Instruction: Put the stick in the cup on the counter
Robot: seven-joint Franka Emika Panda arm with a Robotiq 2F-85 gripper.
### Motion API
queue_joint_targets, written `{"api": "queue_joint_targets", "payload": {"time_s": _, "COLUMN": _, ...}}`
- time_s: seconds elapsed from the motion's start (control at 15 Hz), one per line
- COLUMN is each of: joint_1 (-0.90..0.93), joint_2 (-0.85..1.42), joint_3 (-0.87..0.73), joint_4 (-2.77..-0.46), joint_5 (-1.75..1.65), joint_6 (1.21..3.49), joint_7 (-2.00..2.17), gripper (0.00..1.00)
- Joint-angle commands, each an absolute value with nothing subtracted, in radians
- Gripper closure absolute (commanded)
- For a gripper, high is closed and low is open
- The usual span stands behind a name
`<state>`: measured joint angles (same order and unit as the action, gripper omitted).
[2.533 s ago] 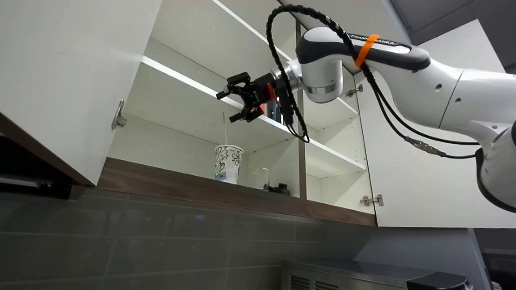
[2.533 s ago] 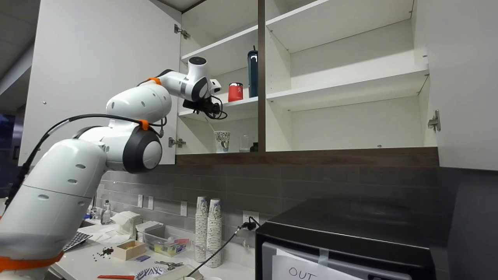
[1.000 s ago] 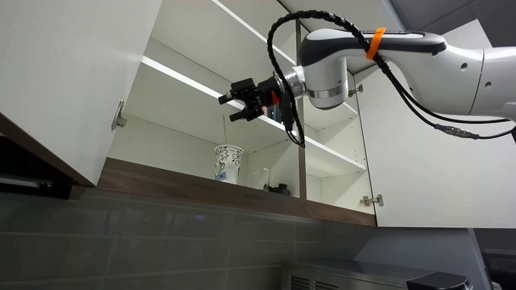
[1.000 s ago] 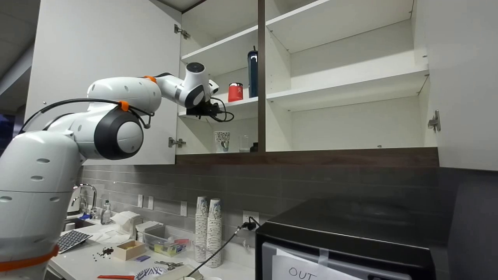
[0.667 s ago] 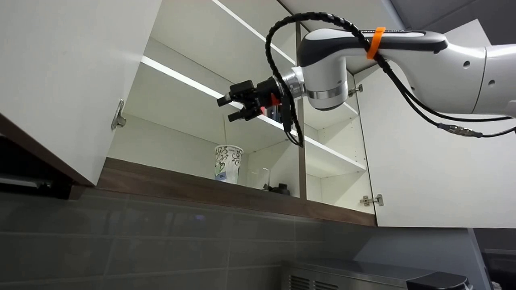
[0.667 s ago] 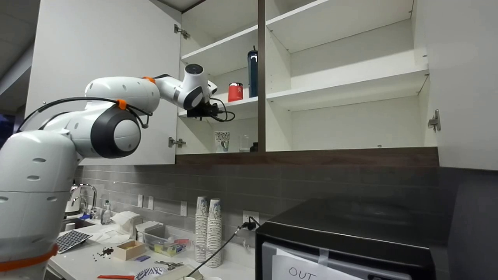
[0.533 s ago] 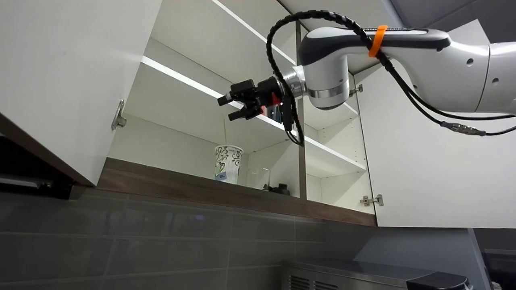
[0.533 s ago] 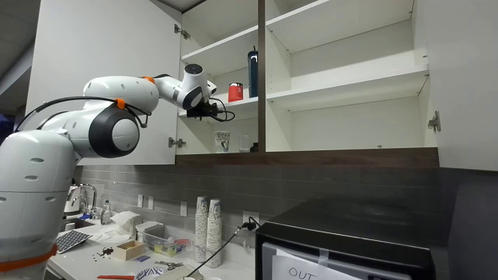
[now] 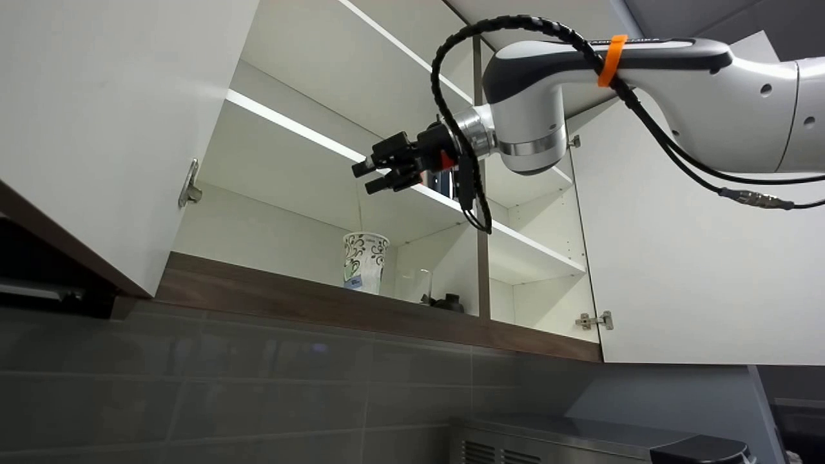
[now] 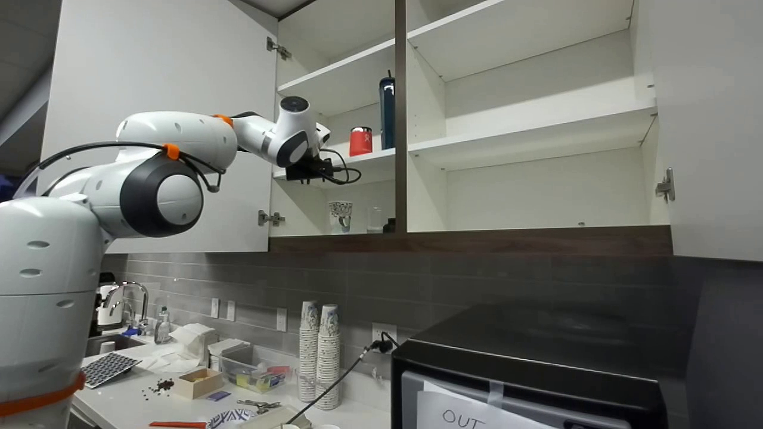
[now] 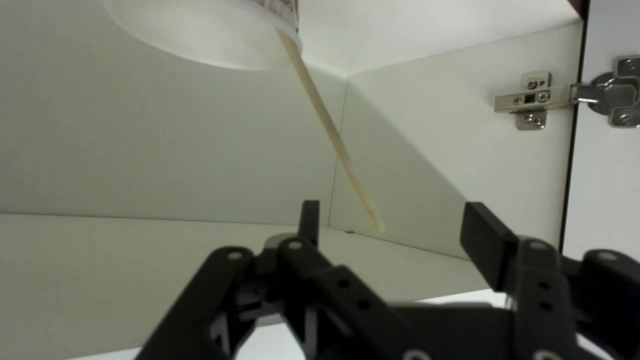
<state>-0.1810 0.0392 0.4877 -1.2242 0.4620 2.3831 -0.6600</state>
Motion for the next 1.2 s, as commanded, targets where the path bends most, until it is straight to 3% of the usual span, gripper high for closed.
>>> {"api": "queue_joint_targets", "payload": {"time_s": 0.0, "joint_1": -0.186, "joint_2": 0.01, "joint_3": 0.489, "joint_4": -1.291, "joint_5": 0.52, "joint_6": 2.402, "joint_7": -0.717, "gripper": 0.0}}
{"api": "queue_joint_targets", "payload": {"time_s": 0.07, "joint_1": -0.185, "joint_2": 0.01, "joint_3": 0.49, "joint_4": -1.296, "joint_5": 0.525, "joint_6": 2.401, "joint_7": -0.724, "gripper": 0.1}}
{"api": "queue_joint_targets", "payload": {"time_s": 0.13, "joint_1": -0.185, "joint_2": 0.011, "joint_3": 0.49, "joint_4": -1.3, "joint_5": 0.529, "joint_6": 2.405, "joint_7": -0.732, "gripper": 0.32}}
{"api": "queue_joint_targets", "payload": {"time_s": 0.27, "joint_1": -0.184, "joint_2": 0.012, "joint_3": 0.492, "joint_4": -1.306, "joint_5": 0.534, "joint_6": 2.415, "joint_7": -0.742, "gripper": 0.38}}
{"api": "queue_joint_targets", "payload": {"time_s": 0.47, "joint_1": -0.183, "joint_2": 0.015, "joint_3": 0.493, "joint_4": -1.315, "joint_5": 0.537, "joint_6": 2.446, "joint_7": -0.754, "gripper": 0.65}}
{"api": "queue_joint_targets", "payload": {"time_s": 0.8, "joint_1": -0.181, "joint_2": 0.02, "joint_3": 0.493, "joint_4": -1.328, "joint_5": 0.531, "joint_6": 2.517, "joint_7": -0.762, "gripper": 1.0}}
{"api": "queue_joint_targets", "payload": {"time_s": 1.0, "joint_1": -0.181, "joint_2": 0.025, "joint_3": 0.493, "joint_4": -1.331, "joint_5": 0.53, "joint_6": 2.539, "joint_7": -0.762, "gripper": 1.0}}
{"api": "queue_joint_targets", "payload": {"time_s": 1.07, "joint_1": -0.181, "joint_2": 0.026, "joint_3": 0.493, "joint_4": -1.331, "joint_5": 0.53, "joint_6": 2.544, "joint_7": -0.763, "gripper": 0.74}}
{"api": "queue_joint_targets", "payload": {"time_s": 1.13, "joint_1": -0.181, "joint_2": 0.027, "joint_3": 0.493, "joint_4": -1.331, "joint_5": 0.53, "joint_6": 2.546, "joint_7": -0.764, "gripper": 0.74}}
